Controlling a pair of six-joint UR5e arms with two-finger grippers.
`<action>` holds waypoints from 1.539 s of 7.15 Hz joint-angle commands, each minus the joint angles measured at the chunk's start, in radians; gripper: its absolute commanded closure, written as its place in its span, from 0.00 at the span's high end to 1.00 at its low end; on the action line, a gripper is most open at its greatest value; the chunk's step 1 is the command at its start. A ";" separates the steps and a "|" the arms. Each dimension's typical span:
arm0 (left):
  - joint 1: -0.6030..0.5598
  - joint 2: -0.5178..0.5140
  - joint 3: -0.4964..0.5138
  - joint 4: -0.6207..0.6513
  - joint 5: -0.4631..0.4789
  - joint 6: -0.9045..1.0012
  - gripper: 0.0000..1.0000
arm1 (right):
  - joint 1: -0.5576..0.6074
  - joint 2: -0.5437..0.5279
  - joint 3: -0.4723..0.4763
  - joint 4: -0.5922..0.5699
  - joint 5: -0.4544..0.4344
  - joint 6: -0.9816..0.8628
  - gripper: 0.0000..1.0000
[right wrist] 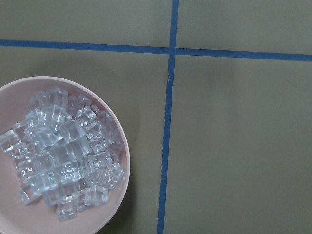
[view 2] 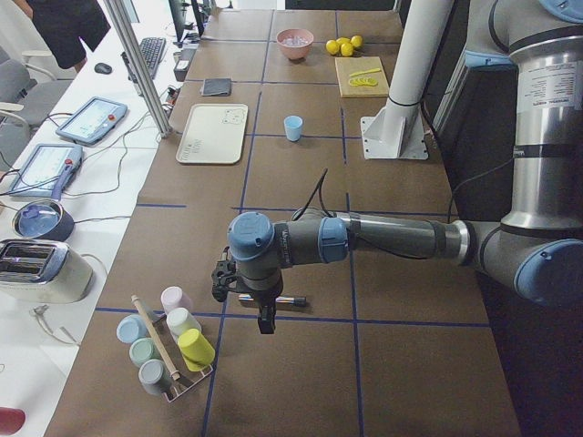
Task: Mash ice and strawberries in cup
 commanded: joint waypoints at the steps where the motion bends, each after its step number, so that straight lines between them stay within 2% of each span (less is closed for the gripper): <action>1: 0.000 0.000 -0.001 -0.003 0.003 0.003 1.00 | 0.000 0.000 0.002 -0.001 0.001 0.000 1.00; 8: 0.000 0.011 -0.017 -0.007 0.001 0.005 1.00 | 0.000 0.000 0.014 0.007 0.009 0.002 1.00; 11: 0.000 0.019 -0.018 -0.008 0.001 0.006 1.00 | -0.002 -0.003 0.042 0.013 0.044 -0.004 1.00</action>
